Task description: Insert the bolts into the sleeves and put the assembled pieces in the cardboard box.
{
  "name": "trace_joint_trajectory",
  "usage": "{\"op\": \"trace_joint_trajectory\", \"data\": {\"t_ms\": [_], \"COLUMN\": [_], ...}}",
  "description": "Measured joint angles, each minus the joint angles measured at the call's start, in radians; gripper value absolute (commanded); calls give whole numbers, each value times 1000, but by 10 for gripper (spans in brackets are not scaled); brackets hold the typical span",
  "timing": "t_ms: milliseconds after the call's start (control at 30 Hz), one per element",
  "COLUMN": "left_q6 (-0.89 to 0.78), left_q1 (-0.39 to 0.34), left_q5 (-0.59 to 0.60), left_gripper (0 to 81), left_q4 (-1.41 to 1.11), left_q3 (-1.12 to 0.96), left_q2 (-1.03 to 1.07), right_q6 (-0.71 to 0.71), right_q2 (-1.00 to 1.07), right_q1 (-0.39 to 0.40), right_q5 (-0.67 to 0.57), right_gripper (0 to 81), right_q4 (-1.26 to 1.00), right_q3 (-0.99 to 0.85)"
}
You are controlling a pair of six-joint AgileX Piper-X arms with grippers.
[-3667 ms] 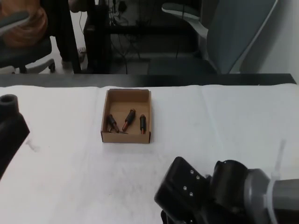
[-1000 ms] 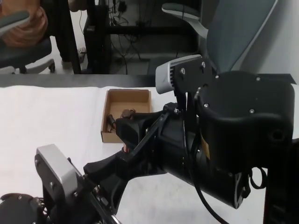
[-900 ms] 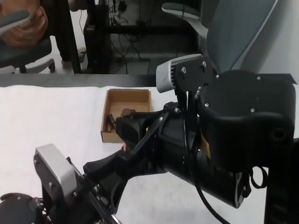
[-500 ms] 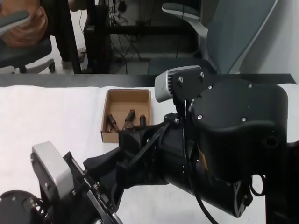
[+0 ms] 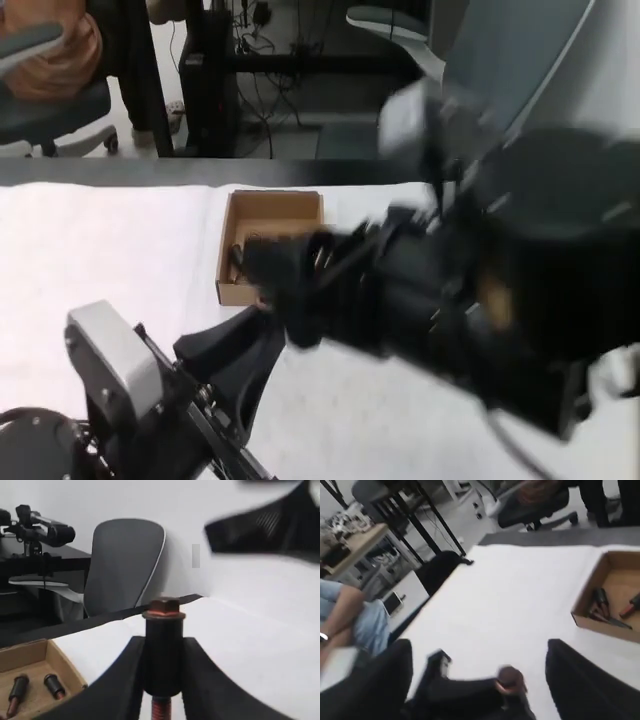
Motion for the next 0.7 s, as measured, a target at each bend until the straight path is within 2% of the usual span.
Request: {"op": "trace_joint_trajectory", "data": {"t_ms": [100, 200, 267, 367, 567, 700], "left_q6": [9, 11, 11, 13, 13, 13], "left_q1": [18, 83, 125, 228, 360, 383], "left_q5": [-63, -61, -46, -9, 97, 124], "left_gripper": [18, 18, 18, 18, 18, 18], "left_q4": [60, 201, 313, 569, 762, 892], "left_q3": [-10, -70, -128, -289, -563, -754], "left_q2": [0, 3, 8, 64, 257, 412], "right_q6": [-10, -55, -95, -174, -248, -329], "right_q2": [-100, -183, -207, -211, -211, -205], "right_q1": [0, 0, 0, 0, 0, -3], "right_q5": [-2, 0, 14, 41, 86, 107], "right_gripper": [700, 700, 700, 700, 700, 556], "right_q4": [42, 205, 333, 512, 618, 623], "right_q3": [-28, -37, -37, -34, -32, -32]}}
